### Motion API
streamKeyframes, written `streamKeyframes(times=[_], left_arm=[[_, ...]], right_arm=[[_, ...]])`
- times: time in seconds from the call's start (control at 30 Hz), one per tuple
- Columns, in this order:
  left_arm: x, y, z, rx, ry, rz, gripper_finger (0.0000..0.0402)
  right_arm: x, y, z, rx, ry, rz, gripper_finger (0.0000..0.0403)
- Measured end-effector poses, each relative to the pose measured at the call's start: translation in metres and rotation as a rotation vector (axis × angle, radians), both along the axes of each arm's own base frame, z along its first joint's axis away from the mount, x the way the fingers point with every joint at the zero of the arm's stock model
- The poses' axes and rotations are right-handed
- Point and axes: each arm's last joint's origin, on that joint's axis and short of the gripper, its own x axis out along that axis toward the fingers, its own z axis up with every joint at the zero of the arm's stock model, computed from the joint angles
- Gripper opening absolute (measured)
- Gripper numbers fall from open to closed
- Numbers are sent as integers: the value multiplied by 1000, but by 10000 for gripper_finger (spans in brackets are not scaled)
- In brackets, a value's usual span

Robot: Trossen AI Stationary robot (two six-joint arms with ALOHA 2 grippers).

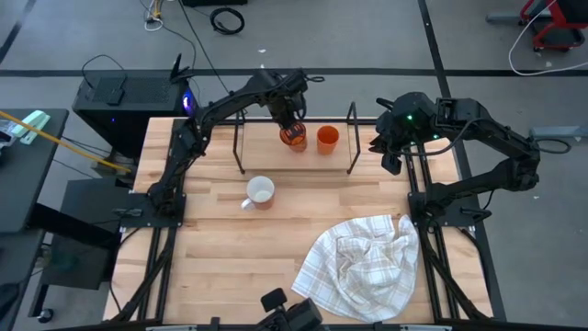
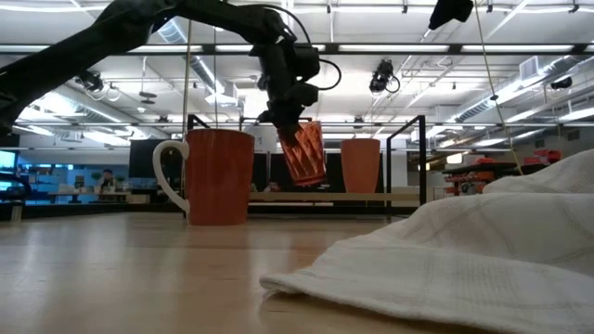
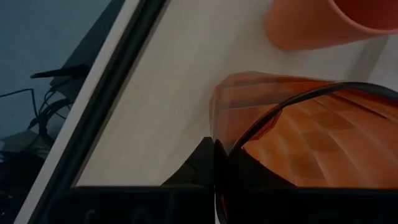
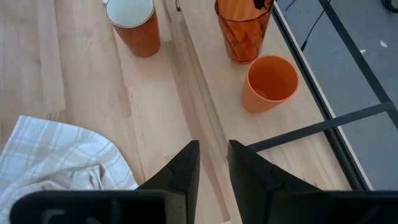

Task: Stack small to large cups/mugs on shelf
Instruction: Put the orange cup on the shelf

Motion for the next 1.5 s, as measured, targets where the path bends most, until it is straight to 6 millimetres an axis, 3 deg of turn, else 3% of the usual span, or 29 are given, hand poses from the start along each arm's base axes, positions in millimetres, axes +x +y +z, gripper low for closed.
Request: streamKeyframes(times=[0.47,1.5], left_arm=[[2,-3,-15,-44,72,-3,12],[5,-2,-15,-37,44,-7,29]], right_arm=[[0,0,0,0,1,0,91],[0,0,0,1,1,-1,91]])
